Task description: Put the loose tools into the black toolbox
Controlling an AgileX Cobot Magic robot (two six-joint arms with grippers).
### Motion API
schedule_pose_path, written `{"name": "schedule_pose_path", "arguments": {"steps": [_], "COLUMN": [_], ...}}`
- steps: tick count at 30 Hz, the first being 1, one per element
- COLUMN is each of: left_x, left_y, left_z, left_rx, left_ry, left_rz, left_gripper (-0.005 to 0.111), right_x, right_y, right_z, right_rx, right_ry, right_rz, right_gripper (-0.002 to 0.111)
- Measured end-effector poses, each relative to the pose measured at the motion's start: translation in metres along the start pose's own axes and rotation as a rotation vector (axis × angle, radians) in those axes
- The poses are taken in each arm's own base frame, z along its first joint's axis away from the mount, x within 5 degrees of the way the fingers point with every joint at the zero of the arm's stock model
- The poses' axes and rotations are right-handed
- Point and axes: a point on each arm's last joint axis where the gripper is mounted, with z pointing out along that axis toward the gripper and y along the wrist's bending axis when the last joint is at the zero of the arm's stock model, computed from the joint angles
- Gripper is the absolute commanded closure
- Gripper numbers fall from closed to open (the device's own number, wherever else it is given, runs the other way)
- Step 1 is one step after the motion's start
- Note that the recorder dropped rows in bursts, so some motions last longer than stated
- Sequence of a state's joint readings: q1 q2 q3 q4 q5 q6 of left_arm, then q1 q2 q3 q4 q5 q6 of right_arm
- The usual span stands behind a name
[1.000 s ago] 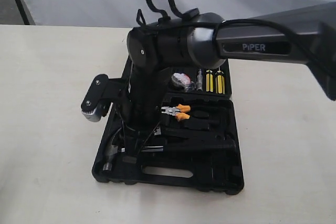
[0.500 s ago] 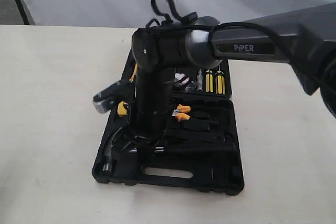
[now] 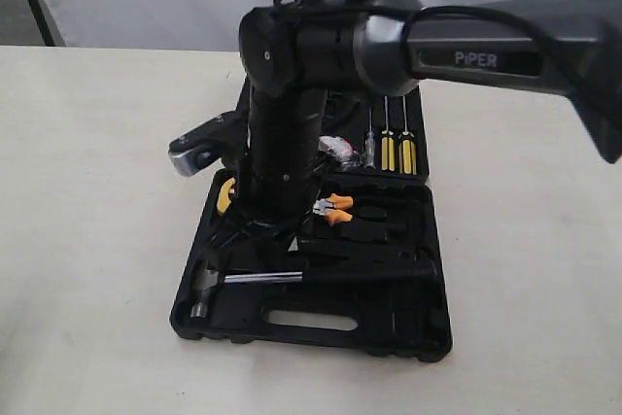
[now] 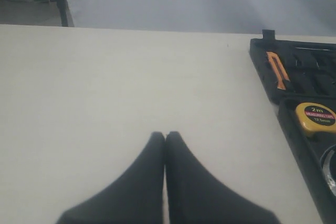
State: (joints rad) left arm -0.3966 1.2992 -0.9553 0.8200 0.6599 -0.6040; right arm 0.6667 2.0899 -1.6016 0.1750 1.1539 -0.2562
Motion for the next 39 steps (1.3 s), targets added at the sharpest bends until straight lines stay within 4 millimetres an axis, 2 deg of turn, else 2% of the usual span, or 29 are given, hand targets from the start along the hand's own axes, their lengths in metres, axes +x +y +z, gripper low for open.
{"name": "schedule_pose_path", "arguments": {"steps": [2, 4, 6, 10, 13, 15, 16, 18, 19, 22, 24, 28, 29, 30, 31, 32, 33, 34, 35, 36, 38, 39], "left_x": [0.000, 0.000, 0.000, 0.000, 0.000, 0.000, 0.000, 0.000, 0.000, 0.000, 0.000, 0.000, 0.000, 0.000, 0.000, 0.000, 0.000, 0.000, 0.000, 0.000, 0.000, 0.000], "left_y": [0.000, 0.000, 0.000, 0.000, 0.000, 0.000, 0.000, 0.000, 0.000, 0.000, 0.000, 0.000, 0.000, 0.000, 0.000, 0.000, 0.000, 0.000, 0.000, 0.000, 0.000, 0.000], "left_z": [0.000, 0.000, 0.000, 0.000, 0.000, 0.000, 0.000, 0.000, 0.000, 0.000, 0.000, 0.000, 0.000, 0.000, 0.000, 0.000, 0.000, 0.000, 0.000, 0.000, 0.000, 0.000], "left_rx": [0.000, 0.000, 0.000, 0.000, 0.000, 0.000, 0.000, 0.000, 0.000, 0.000, 0.000, 0.000, 0.000, 0.000, 0.000, 0.000, 0.000, 0.000, 0.000, 0.000, 0.000, 0.000], "left_ry": [0.000, 0.000, 0.000, 0.000, 0.000, 0.000, 0.000, 0.000, 0.000, 0.000, 0.000, 0.000, 0.000, 0.000, 0.000, 0.000, 0.000, 0.000, 0.000, 0.000, 0.000, 0.000], "left_rz": [0.000, 0.000, 0.000, 0.000, 0.000, 0.000, 0.000, 0.000, 0.000, 0.000, 0.000, 0.000, 0.000, 0.000, 0.000, 0.000, 0.000, 0.000, 0.000, 0.000, 0.000, 0.000], "left_gripper": [0.105, 0.105, 0.105, 0.105, 0.105, 0.105, 0.105, 0.105, 0.105, 0.105, 0.105, 0.105, 0.105, 0.105, 0.105, 0.105, 0.105, 0.105, 0.105, 0.105, 0.105, 0.105], "right_x": [0.008, 0.016, 0.018, 0.014, 0.006, 0.003, 0.002, 0.002, 0.004, 0.004, 0.002, 0.002, 0.011, 0.017, 0.035, 0.044, 0.065, 0.073, 0.094, 0.104, 0.148, 0.160], "right_y": [-0.003, -0.006, -0.006, -0.006, -0.002, 0.002, 0.002, 0.000, -0.002, -0.004, -0.004, -0.002, -0.008, -0.011, -0.020, -0.023, -0.030, -0.032, -0.037, -0.039, -0.054, -0.057], "right_z": [0.013, 0.036, 0.039, 0.023, -0.013, -0.023, -0.019, 0.013, 0.037, 0.038, 0.033, -0.024, -0.054, -0.061, -0.069, -0.070, -0.065, -0.064, -0.063, -0.062, -0.078, -0.084], "right_rx": [0.007, -0.003, -0.004, 0.023, 0.058, 0.030, 0.019, 0.020, 0.020, 0.022, 0.025, 0.043, 0.049, 0.052, 0.053, 0.056, 0.059, 0.060, 0.064, 0.067, 0.096, 0.106], "right_ry": [0.034, 0.090, 0.090, 0.030, -0.118, -0.174, -0.170, -0.109, -0.047, -0.034, -0.042, -0.182, -0.252, -0.271, -0.274, -0.270, -0.245, -0.242, -0.260, -0.277, -0.403, -0.433], "right_rz": [0.007, 0.023, 0.036, 0.039, 0.037, 0.058, 0.065, 0.081, 0.102, 0.116, 0.125, 0.179, 0.233, 0.256, 0.320, 0.337, 0.392, 0.417, 0.484, 0.520, 0.669, 0.705], "right_gripper": [0.108, 0.108, 0.108, 0.108, 0.108, 0.108, 0.108, 0.108, 0.108, 0.108, 0.108, 0.108, 0.108, 0.108, 0.108, 0.108, 0.108, 0.108, 0.108, 0.108, 0.108, 0.108]}}
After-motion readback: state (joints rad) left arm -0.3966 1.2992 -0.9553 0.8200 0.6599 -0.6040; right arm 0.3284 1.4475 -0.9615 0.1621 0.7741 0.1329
